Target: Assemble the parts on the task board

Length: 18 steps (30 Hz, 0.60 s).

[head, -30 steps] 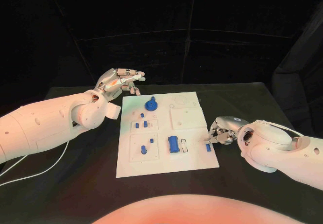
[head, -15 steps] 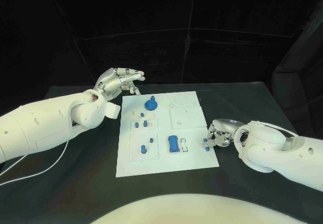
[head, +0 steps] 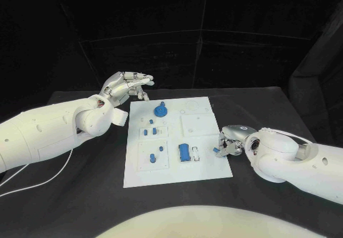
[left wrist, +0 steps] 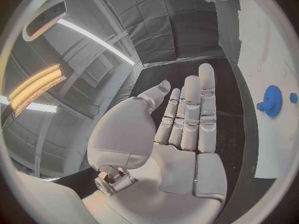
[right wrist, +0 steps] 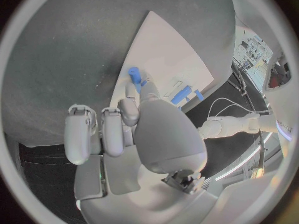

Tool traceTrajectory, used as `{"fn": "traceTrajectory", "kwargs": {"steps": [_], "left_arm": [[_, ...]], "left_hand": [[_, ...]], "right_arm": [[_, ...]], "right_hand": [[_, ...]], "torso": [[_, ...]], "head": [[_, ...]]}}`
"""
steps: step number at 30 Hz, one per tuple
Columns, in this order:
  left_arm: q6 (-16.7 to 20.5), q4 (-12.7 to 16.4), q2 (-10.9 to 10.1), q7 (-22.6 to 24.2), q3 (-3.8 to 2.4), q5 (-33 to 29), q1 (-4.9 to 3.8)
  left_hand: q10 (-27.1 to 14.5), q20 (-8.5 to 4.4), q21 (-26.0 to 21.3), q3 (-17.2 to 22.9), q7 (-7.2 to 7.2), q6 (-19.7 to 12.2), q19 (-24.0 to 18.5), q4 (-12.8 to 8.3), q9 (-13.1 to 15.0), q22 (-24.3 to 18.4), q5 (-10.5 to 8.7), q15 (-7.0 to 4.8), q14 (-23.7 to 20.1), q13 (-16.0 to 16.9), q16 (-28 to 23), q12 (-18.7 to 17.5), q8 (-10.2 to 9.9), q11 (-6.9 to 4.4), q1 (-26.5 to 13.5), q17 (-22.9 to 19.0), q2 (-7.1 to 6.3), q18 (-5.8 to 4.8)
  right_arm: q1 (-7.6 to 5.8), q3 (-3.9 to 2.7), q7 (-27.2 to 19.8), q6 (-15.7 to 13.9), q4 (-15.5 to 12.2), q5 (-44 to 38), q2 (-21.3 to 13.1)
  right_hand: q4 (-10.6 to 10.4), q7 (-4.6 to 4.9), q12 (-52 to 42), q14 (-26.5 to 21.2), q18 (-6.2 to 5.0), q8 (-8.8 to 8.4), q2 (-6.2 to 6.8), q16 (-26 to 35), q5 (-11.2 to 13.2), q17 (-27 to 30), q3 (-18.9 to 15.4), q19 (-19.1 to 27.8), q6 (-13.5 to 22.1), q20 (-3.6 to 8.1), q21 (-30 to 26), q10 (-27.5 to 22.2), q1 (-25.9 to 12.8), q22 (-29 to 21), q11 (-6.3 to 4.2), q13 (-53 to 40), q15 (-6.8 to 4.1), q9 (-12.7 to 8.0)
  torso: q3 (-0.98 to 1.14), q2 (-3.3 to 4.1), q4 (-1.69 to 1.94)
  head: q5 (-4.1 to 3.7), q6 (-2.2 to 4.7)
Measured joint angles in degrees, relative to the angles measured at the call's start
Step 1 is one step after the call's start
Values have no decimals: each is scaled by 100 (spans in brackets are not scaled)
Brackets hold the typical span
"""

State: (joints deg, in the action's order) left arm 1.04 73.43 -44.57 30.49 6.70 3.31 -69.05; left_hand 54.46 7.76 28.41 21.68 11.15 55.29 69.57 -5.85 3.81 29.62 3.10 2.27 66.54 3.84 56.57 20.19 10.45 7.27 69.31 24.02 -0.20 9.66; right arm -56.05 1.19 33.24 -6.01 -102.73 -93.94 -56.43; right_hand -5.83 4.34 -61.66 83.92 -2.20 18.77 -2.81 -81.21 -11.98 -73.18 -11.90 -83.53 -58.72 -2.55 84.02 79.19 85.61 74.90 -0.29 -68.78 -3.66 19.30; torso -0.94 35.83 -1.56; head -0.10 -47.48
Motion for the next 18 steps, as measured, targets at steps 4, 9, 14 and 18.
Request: {"fn": "traceTrajectory", "kwargs": {"steps": [4, 9, 14, 18], "left_arm": [[-2, 1, -6, -2, 0, 0, 0], [-4, 1, -7, -3, 0, 0, 0], [-9, 1, -7, -5, 0, 0, 0], [-14, -3, -3, -7, 0, 0, 2]], "left_hand": [[0, 0, 0, 0, 0, 0, 0, 0, 0, 0, 0, 0, 0, 0, 0, 0, 0, 0, 0, 0, 0, 0], [0, 0, 0, 0, 0, 0, 0, 0, 0, 0, 0, 0, 0, 0, 0, 0, 0, 0, 0, 0, 0, 0], [0, 0, 0, -16, 0, 0, 0, -16, 0, -10, 0, 0, 0, 0, 24, 0, 0, 0, 0, -12, 0, 0], [0, 0, 0, -16, 0, 0, 0, -16, 0, -10, 0, 0, 0, 0, 24, 0, 0, 0, 0, -12, 0, 0]], "right_arm": [[3, 0, 48, -20, -8, -135, 18], [15, 8, 103, -106, -41, -198, 12], [30, 19, 150, -273, -118, -58, -40], [44, 34, 172, -433, -200, 145, -63]], "right_hand": [[147, -1, 22, -5, 0, -70, 9, 20, 11, 0, 207, 0, 18, 0, 0, -51, 37, 0, 7, 52, 5, -77], [122, -3, 32, 3, 0, -196, 7, 20, -292, 0, 416, 0, 25, 0, 0, -52, 35, 0, 7, 47, -3, -112], [41, 39, -127, 3, 0, -316, -49, 20, -672, -53, 671, 0, 17, 0, 0, -21, -20, 0, 29, -99, -2, -188], [0, 47, -180, 3, 0, -384, -61, 20, -795, -77, 868, 0, -12, 0, 0, -3, -33, 0, 27, -143, -2, -190]], "torso": [[0, 0, 4], [1, 0, 3], [1, -1, 1], [2, -1, 1]], "head": [[5, 3], [12, 4], [15, -1], [11, -2]]}}
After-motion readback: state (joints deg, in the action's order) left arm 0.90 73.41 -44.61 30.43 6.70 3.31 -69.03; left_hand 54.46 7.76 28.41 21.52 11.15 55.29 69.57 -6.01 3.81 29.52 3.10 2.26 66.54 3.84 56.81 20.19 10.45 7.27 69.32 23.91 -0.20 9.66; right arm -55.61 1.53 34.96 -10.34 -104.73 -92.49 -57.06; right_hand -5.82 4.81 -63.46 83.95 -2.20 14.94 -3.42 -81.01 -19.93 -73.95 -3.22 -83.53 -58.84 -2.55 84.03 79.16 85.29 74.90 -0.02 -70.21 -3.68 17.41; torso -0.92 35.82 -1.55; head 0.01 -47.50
